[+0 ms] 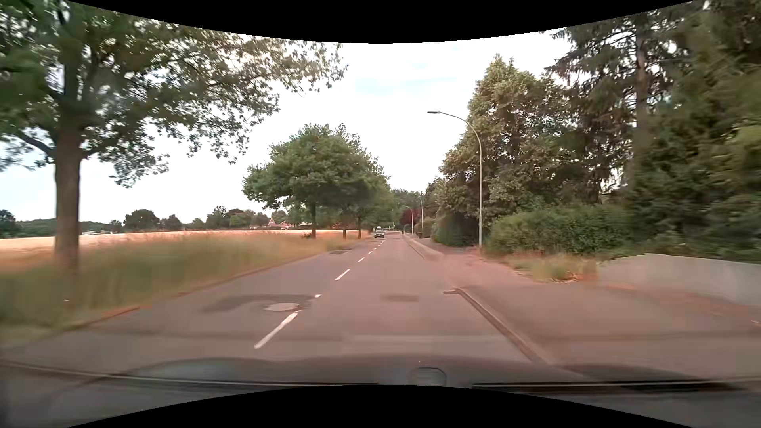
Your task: Follow the waypoints while adhering to traffic rules and regulations
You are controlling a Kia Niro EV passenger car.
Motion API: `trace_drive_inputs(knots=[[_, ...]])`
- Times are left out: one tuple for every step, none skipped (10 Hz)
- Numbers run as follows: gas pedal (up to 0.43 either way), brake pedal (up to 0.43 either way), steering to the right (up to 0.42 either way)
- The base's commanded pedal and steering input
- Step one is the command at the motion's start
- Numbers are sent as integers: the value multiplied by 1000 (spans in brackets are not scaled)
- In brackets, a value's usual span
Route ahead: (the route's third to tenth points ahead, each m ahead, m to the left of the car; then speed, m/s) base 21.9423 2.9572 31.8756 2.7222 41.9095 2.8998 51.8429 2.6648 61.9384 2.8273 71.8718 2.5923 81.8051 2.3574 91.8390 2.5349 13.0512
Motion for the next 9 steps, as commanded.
trace_drive_inputs(knots=[[59, 0, -3], [59, 0, -3], [59, 0, -3], [59, 0, -3], [59, 0, -2], [59, 0, -2], [59, 0, -2], [59, 0, -2], [59, 0, -2]])
